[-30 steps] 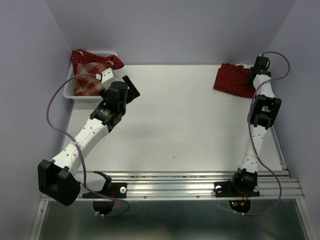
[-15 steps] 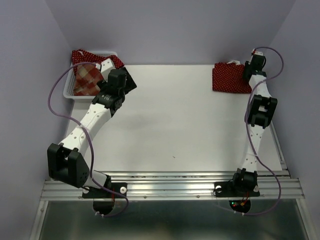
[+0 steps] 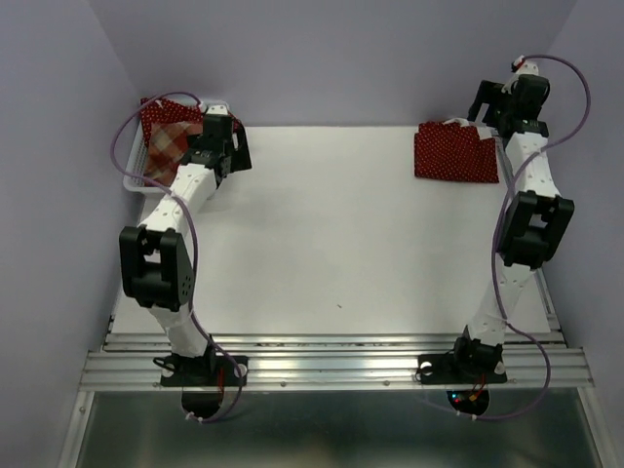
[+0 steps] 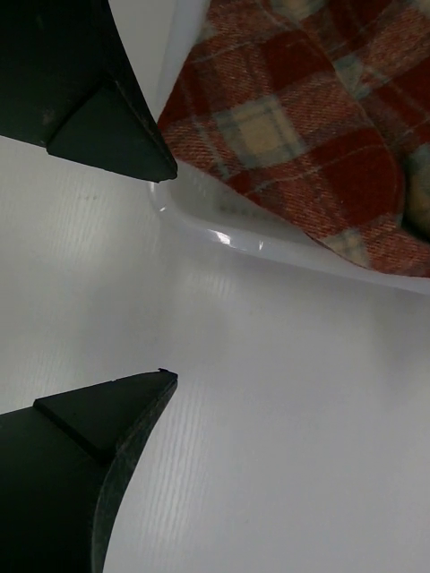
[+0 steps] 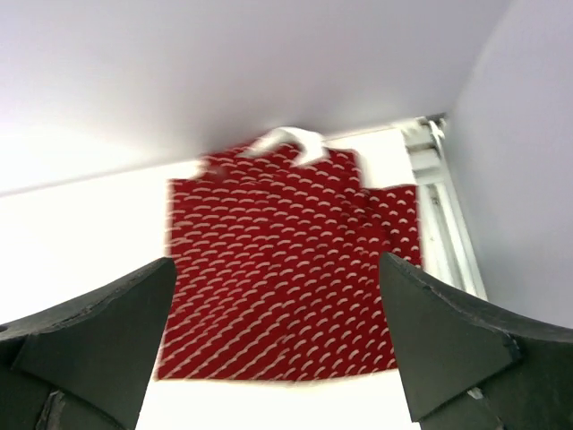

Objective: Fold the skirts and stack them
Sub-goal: Grab the skirt from the pile

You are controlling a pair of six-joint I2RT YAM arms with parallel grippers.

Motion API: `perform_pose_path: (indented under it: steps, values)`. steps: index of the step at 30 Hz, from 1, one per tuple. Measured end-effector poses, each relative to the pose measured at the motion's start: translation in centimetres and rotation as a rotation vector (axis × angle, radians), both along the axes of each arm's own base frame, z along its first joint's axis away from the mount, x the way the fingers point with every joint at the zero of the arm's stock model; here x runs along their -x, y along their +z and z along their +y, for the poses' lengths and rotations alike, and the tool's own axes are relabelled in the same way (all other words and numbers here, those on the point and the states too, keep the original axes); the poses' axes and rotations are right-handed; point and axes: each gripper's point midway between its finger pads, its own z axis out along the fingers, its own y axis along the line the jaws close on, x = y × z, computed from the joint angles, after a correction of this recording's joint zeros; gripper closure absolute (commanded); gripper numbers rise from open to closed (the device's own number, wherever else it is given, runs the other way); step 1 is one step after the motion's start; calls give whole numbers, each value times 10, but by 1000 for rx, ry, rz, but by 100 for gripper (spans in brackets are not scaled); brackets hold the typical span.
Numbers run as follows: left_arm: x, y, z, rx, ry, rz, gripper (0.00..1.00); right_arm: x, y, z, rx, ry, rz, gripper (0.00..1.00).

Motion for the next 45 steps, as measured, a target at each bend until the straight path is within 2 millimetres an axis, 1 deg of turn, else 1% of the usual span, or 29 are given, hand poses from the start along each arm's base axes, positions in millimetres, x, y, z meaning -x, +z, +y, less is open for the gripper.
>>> perform_pose_path:
  steps: [1, 2, 3, 4, 5, 6, 7, 9, 10, 12, 13, 15, 17, 19, 21, 24, 26, 28, 31, 33, 35, 36, 37, 39, 40, 42, 44, 45]
  values:
    - [-6, -13, 6, -23, 1, 43, 1, 9, 17, 9, -9, 19, -19, 0]
    - [-12, -26, 10, -37, 1, 80, 1, 20, 39, 23, -12, 43, -47, 0]
    - [-16, -38, 14, -46, 4, 109, 1, 30, 56, 37, -11, 66, -70, 0]
    - [-19, -51, 20, -52, 8, 144, 1, 37, 65, 48, -10, 83, -83, 0]
    - [-21, -63, 28, -54, 19, 175, 1, 47, 76, 66, -10, 113, -95, 0]
    - [-21, -70, 33, -53, 25, 195, 1, 54, 83, 84, -11, 145, -103, 0]
    - [-21, -77, 42, -50, 37, 220, 1, 60, 85, 101, -13, 174, -106, 0]
    - [-21, -81, 50, -45, 45, 232, 1, 67, 77, 129, -19, 224, -88, 0]
    - [-21, -81, 56, -40, 50, 232, 1, 69, 69, 140, -26, 250, -70, 0]
    - [-24, -75, 60, -38, 51, 220, 1, 71, 49, 153, -38, 273, -28, 0]
    - [-26, -72, 60, -38, 47, 209, 1, 73, 35, 155, -45, 274, 7, 0]
    - [-28, -69, 57, -40, 34, 200, 1, 74, 11, 152, -57, 259, 65, 0]
    - [-28, -66, 56, -42, 24, 196, 1, 73, -4, 145, -63, 239, 99, 0]
    - [-28, -62, 53, -36, 6, 189, 1, 74, -11, 141, -71, 226, 117, 0]
    - [-28, -56, 48, -20, -29, 170, 1, 74, -13, 138, -75, 216, 123, 0]
    - [-24, -36, 41, -13, -90, 121, 1, 74, -13, 136, -79, 207, 121, 0]
    - [-25, -18, 41, -27, -104, 77, 1, 76, -17, 136, -80, 205, 131, 0]
    - [-27, -6, 44, -45, -113, 51, 1, 78, -21, 134, -78, 196, 151, 0]
    - [-33, 1, 52, -80, -124, 37, 1, 80, -23, 130, -69, 174, 161, 0]
    - [-40, -2, 65, -91, -118, 43, 1, 81, -25, 128, -64, 161, 171, 0]
    - [-45, -13, 77, -91, -114, 64, 2, 83, -28, 127, -68, 154, 179, 0]
    - [-47, -20, 83, -92, -110, 79, 4, 83, -30, 127, -70, 152, 184, 0]
    - [-48, -32, 91, -90, -101, 104, 11, 85, -33, 127, -71, 150, 193, 0]
    - [-47, -51, 101, -87, -90, 147, 21, 88, -39, 127, -77, 143, 210, 0]
    - [-47, -61, 105, -82, -88, 167, 22, 89, -40, 127, -77, 142, 213, 0]
    - [-46, -74, 106, -69, -98, 198, 20, 90, -43, 126, -81, 134, 223, 0]
    - [-44, -78, 104, -53, -115, 211, 19, 91, -43, 126, -86, 131, 223, 0]
    - [-45, -78, 102, -46, -126, 209, 23, 91, -43, 126, -89, 129, 224, 0]
